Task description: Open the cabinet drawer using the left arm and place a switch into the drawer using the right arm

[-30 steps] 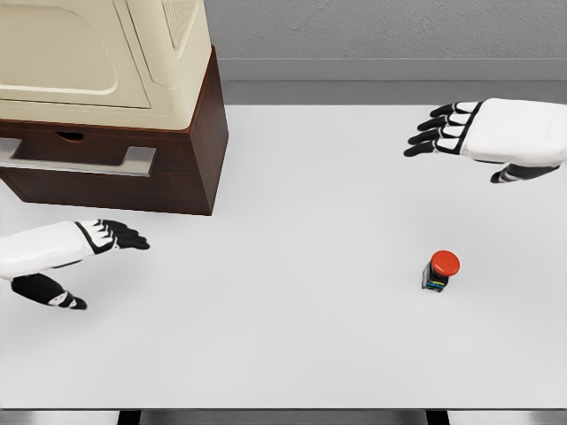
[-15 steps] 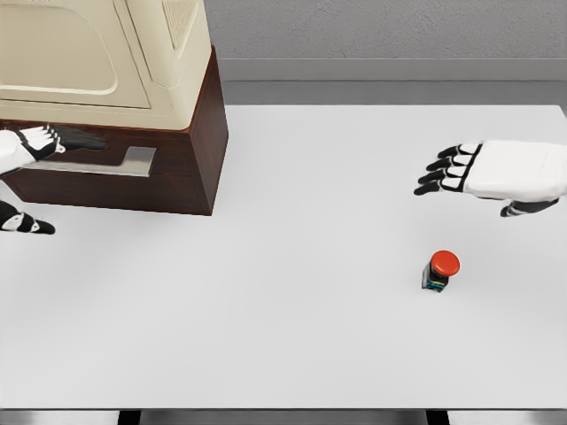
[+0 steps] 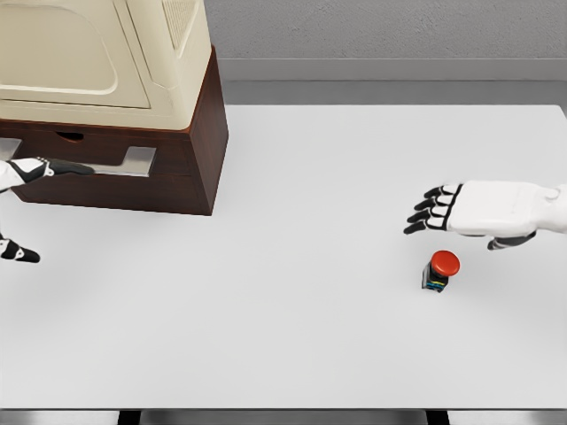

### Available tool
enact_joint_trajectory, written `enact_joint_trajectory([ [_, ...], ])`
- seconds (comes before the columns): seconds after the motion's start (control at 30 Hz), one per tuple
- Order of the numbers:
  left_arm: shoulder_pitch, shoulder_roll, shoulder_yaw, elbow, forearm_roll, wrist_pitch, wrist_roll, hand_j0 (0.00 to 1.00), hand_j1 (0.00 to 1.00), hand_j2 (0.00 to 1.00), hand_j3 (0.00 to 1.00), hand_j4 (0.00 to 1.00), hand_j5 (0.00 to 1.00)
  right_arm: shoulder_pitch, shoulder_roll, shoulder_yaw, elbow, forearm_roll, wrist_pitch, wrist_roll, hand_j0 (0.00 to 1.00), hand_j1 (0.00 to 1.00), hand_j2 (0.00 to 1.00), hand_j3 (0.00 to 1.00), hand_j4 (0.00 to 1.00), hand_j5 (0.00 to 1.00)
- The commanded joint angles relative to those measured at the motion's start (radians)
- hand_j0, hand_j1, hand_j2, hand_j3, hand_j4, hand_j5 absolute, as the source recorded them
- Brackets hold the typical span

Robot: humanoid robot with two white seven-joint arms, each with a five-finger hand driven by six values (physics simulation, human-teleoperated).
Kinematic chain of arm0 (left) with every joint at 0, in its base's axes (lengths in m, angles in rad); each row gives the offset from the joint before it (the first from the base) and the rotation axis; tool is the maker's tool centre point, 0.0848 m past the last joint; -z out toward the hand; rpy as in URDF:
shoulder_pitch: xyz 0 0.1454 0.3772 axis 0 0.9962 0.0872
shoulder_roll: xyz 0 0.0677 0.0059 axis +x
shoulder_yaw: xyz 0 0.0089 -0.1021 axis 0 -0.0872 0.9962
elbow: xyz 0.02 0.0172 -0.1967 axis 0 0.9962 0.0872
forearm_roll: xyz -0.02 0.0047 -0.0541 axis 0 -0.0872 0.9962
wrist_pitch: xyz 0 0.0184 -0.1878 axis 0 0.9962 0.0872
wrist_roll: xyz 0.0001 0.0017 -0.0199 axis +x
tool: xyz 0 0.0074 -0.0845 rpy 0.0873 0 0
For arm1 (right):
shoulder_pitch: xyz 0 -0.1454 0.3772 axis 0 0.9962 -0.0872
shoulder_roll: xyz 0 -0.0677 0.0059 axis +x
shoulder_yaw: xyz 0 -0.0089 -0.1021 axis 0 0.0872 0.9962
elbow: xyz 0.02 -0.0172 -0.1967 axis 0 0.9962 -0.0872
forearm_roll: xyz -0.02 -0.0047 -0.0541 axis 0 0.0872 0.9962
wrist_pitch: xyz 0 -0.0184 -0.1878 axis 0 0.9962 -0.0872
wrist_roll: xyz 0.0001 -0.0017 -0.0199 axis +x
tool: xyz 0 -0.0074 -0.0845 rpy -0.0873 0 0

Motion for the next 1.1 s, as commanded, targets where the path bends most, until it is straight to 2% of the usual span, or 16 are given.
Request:
enact_joint_trajectory([
  [0.0,-0.006,0.02,-0.007,0.0,0.025,0.002,-0.001,1.0,1.0,1.0,1.0,1.0,1.0,0.002,-0.001,0.021,0.0,0.006,0.002,0.0,1.0,1.0,1.0,1.0,1.0,1.0],
  [0.33,-0.021,0.007,-0.005,0.001,0.026,0.002,-0.001,1.0,1.0,1.0,1.0,1.0,1.0,0.035,-0.003,0.041,0.0,0.024,0.002,0.0,1.0,1.0,1.0,1.0,1.0,1.0],
  [0.73,-0.032,-0.029,-0.005,0.011,0.014,0.165,0.007,1.0,1.0,1.0,1.0,1.0,1.0,0.034,0.003,0.047,0.0,0.026,0.002,0.0,1.0,1.0,1.0,1.0,1.0,1.0],
  [0.87,-0.032,-0.066,-0.005,0.011,0.0,0.18,0.008,1.0,1.0,1.0,1.0,1.0,1.0,0.034,0.011,0.053,0.0,0.027,0.002,0.0,1.0,1.0,1.0,1.0,1.0,1.0],
  [1.07,-0.034,-0.077,-0.005,0.034,-0.032,0.182,0.008,1.0,1.0,1.0,1.0,1.0,1.0,0.041,0.013,0.061,0.0,0.029,0.002,0.0,1.0,1.0,1.0,1.0,1.0,1.0],
])
